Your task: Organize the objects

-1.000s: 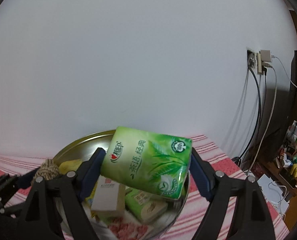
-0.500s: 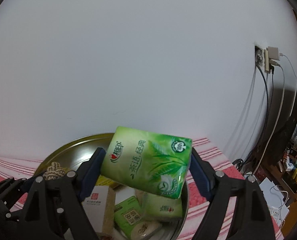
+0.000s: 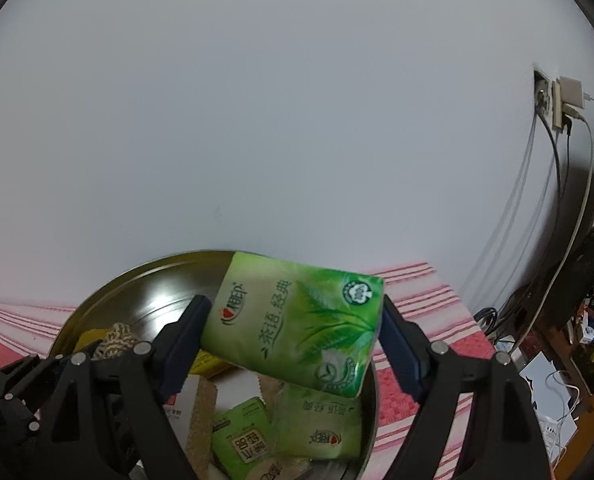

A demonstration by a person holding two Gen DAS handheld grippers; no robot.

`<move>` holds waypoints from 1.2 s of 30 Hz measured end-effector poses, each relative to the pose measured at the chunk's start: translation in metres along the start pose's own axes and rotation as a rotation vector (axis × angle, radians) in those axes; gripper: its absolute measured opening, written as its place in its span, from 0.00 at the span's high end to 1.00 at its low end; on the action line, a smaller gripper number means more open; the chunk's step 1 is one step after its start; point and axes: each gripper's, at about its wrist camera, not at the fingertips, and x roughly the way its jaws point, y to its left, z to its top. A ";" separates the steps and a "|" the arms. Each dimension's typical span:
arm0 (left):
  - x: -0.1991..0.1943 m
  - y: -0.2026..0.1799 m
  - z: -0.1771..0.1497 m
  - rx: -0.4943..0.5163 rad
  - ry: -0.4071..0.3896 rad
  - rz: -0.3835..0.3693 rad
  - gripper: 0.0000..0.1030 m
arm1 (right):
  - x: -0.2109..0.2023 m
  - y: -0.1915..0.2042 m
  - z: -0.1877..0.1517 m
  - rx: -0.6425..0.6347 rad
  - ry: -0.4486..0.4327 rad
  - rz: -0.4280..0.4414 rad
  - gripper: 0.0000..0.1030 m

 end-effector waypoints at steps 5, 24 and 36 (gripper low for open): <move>0.002 0.005 0.001 -0.043 0.020 -0.032 0.53 | 0.003 0.008 -0.002 -0.034 0.029 0.012 0.18; -0.024 0.020 -0.011 -0.134 0.006 -0.153 0.14 | -0.044 -0.012 -0.015 0.154 -0.150 0.144 0.00; -0.054 0.054 -0.045 -0.117 -0.304 0.130 0.14 | -0.090 -0.012 -0.076 0.155 -0.175 0.111 0.00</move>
